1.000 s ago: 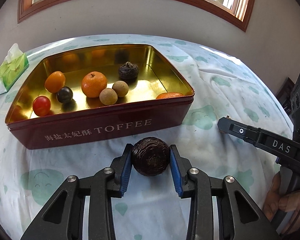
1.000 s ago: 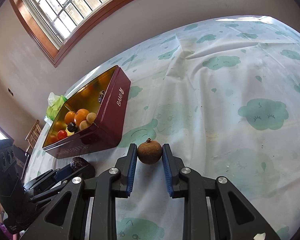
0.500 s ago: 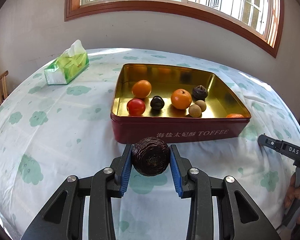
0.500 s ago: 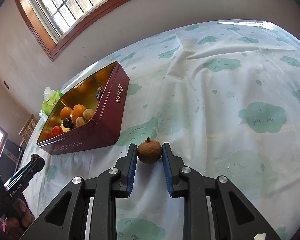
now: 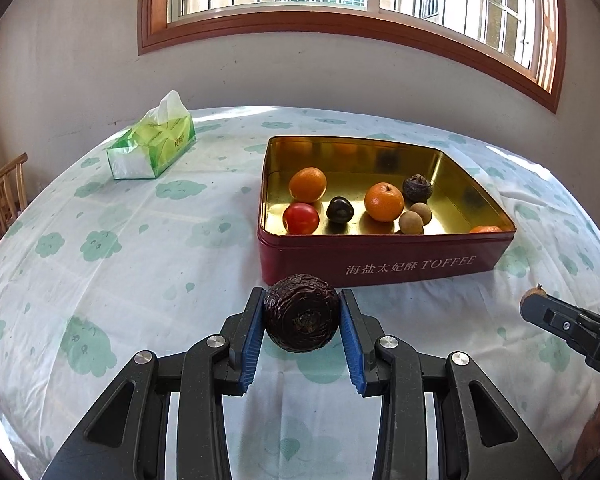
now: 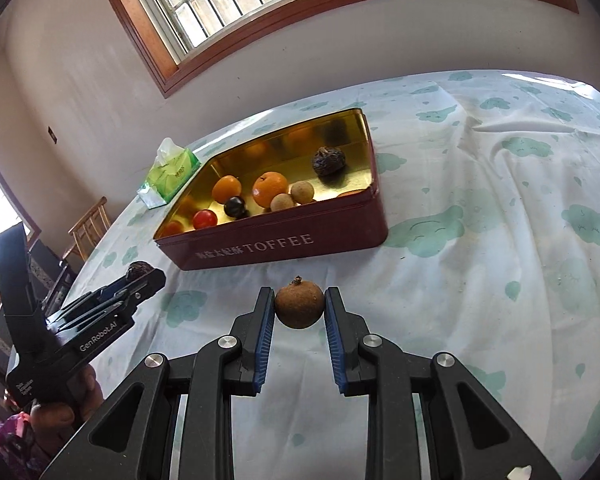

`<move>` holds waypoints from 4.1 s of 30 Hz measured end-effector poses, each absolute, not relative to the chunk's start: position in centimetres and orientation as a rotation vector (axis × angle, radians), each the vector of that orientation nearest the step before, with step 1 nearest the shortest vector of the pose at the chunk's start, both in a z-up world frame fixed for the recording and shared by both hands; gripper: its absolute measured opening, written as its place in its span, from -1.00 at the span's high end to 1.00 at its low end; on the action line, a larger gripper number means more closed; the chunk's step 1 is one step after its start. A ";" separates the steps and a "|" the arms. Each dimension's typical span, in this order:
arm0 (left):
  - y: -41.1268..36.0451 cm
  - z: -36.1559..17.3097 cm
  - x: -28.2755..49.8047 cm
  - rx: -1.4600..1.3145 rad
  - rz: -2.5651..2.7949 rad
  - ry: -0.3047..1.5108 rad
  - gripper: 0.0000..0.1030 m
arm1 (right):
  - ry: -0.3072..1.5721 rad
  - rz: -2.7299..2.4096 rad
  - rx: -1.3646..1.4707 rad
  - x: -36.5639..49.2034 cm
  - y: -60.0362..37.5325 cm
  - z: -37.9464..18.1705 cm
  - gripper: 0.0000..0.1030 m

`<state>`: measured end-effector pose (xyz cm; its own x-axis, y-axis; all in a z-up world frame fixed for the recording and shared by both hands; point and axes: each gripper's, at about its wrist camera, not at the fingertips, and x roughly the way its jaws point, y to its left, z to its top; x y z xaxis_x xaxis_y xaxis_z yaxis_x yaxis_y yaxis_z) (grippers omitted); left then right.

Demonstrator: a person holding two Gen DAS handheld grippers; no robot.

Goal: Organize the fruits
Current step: 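Lift and carry the dried fruit and brown fruit over the tin with both grippers, then lower the dried fruit and brown fruit toward the tin floor with both grippers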

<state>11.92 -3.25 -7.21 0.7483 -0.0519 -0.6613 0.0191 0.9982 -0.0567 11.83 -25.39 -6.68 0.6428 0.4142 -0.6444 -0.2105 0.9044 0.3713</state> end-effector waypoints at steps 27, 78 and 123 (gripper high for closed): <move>-4.0 -5.2 11.4 -0.062 -0.088 0.688 0.28 | 0.721 0.440 0.197 10.0 -22.2 -3.4 0.54; -4.5 -2.7 18.5 -0.039 -0.090 0.650 0.28 | 0.683 0.444 0.178 16.8 -21.8 -1.5 0.54; -5.9 -4.8 23.8 -0.034 -0.090 0.692 0.28 | 0.710 0.436 0.207 20.8 -22.1 -3.6 0.54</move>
<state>23.77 -5.91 -4.78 0.7664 -0.0940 -0.6355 0.0717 0.9956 -0.0608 20.77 -22.12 -3.57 0.6735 0.4538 -0.5834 -0.3154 0.8903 0.3283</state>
